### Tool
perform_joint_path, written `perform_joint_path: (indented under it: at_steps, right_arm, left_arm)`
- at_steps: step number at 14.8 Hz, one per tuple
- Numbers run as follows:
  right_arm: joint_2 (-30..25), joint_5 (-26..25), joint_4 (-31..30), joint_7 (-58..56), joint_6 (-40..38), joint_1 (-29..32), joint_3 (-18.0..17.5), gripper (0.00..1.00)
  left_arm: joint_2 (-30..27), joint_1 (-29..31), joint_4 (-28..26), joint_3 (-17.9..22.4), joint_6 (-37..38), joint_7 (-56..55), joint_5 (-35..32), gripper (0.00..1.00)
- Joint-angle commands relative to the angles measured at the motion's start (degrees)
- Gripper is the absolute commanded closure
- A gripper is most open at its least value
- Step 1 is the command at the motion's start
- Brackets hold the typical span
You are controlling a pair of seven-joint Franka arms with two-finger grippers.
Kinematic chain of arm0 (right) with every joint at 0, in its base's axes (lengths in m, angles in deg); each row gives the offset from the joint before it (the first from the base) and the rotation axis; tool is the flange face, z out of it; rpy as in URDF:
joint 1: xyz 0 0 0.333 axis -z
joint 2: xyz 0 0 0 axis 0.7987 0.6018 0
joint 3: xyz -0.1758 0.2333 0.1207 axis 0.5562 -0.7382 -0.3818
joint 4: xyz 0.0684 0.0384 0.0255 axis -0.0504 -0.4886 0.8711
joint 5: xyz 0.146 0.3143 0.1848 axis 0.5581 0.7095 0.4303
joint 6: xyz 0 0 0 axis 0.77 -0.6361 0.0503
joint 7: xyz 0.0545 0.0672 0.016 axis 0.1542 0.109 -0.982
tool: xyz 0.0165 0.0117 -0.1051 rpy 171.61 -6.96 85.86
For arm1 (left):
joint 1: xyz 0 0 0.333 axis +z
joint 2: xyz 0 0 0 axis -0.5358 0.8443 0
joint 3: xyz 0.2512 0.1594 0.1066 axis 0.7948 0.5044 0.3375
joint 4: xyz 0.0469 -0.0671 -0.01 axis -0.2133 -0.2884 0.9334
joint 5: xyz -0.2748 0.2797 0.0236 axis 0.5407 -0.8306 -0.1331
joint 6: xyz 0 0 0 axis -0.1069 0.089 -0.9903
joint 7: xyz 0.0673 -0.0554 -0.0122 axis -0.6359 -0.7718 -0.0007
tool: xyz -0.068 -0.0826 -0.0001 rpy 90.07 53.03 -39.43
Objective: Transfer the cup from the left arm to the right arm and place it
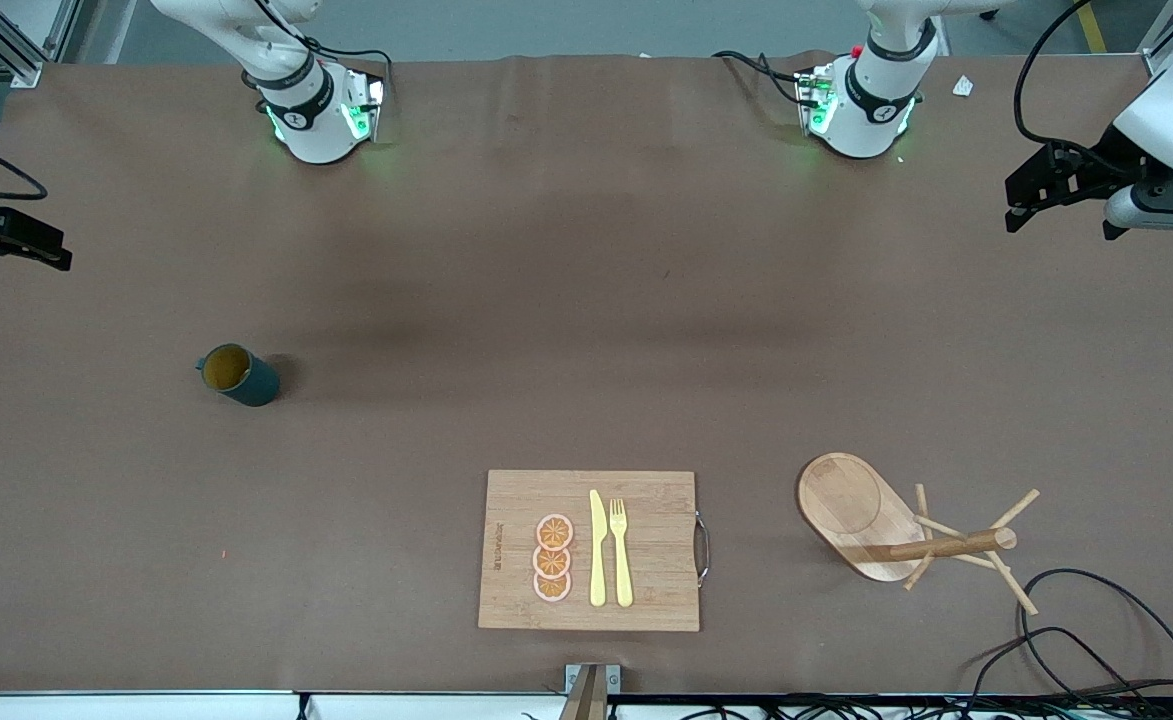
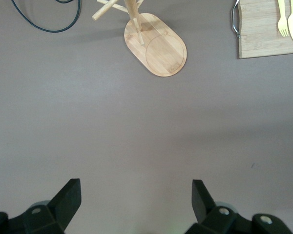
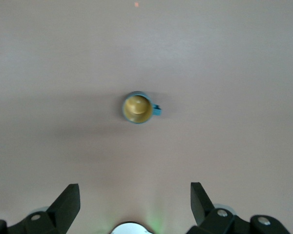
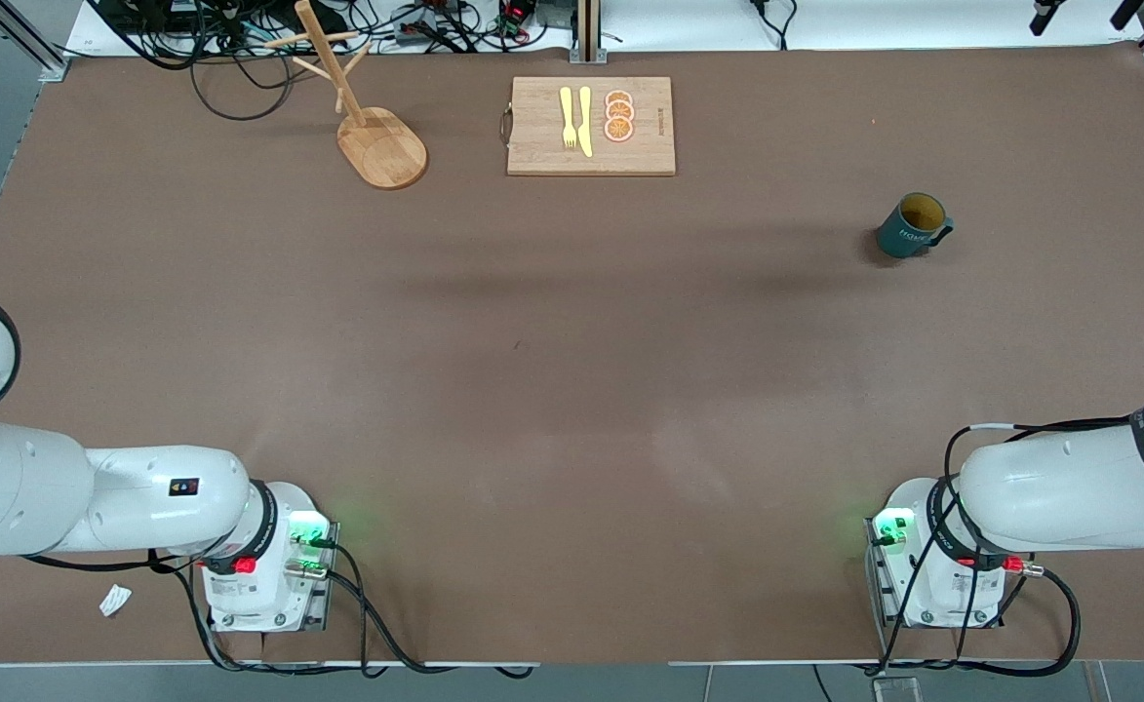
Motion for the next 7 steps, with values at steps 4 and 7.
perform_joint_path:
  at_steps: [4, 7]
  right_arm:
    - [-5.73, 3.67, -5.79, -0.90, 0.86, 1.02, -0.10, 0.00]
    - [-11.62, 3.84, -13.71, -0.90, 4.39, 1.10, -0.01, 0.00]
  left_arm:
    - [0.14, 0.12, 0.72, -0.21, -0.02, 0.47, -0.01, 0.00]
    - [0.14, 0.03, 0.72, -0.30, -0.02, -0.15, -0.01, 0.00]
